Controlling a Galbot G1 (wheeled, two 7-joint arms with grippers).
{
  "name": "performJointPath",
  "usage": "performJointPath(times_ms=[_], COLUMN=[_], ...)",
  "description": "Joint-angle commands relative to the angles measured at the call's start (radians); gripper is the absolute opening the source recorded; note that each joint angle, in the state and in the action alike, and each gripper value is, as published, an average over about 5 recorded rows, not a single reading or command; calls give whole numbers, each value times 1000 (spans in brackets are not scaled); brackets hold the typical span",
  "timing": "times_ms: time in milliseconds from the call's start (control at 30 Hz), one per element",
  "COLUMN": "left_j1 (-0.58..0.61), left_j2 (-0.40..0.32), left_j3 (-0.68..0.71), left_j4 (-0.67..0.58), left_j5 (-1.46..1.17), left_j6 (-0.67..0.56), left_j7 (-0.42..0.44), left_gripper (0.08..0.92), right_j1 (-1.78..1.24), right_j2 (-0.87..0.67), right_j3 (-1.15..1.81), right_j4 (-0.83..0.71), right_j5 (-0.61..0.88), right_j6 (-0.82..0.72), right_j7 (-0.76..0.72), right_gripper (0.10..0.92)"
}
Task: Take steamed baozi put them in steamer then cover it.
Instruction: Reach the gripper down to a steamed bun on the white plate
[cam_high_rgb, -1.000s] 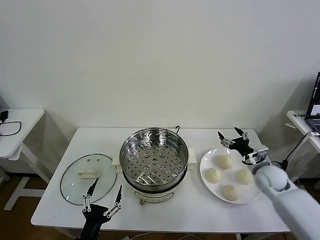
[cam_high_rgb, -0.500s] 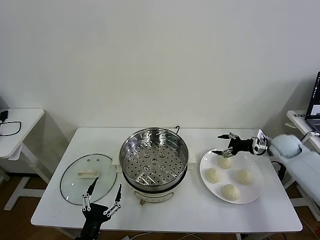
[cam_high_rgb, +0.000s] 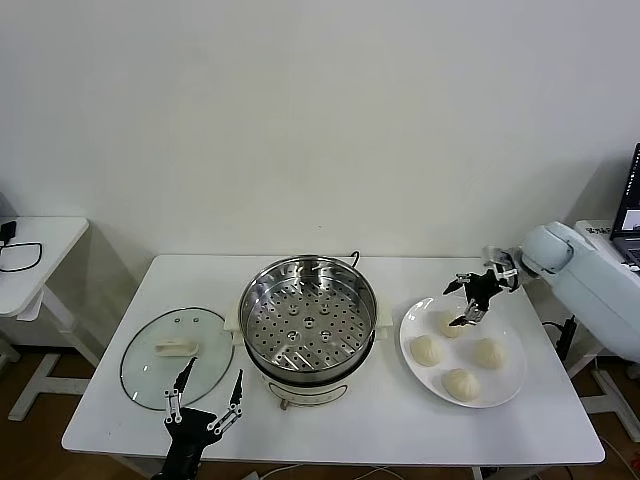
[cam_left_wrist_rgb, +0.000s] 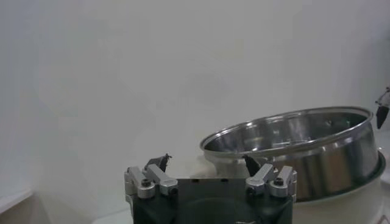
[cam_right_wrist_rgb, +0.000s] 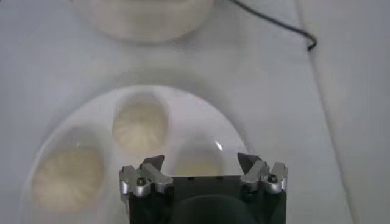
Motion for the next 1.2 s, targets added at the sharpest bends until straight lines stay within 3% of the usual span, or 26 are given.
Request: performJointPath(times_ms=[33, 600, 767, 967, 1200], left_j1=[1, -3, -5, -8, -11], left_j2=[0, 2, 3, 3, 3], left_j3=[-1, -2, -3, -4, -3], left_j4=[1, 11, 14, 10, 4], left_j5=[0, -1, -1, -2, -3], left_j6=[1, 3, 2, 7, 11], left_j7=[-1, -8, -9, -12, -13], left_gripper=[823, 823, 823, 823, 823], right_j1=[44, -51, -64, -67, -44], right_j2=[33, 94, 100, 92, 51], right_j3=[-64, -12, -2, -2, -15], right_j4=[-36, -106, -112, -99, -8], right_j5=[-114, -157, -170, -172, -154], right_j6=[-1, 25, 31, 35, 43], right_j7=[-29, 60, 70, 80, 73], right_gripper=[823, 820, 764, 643, 617])
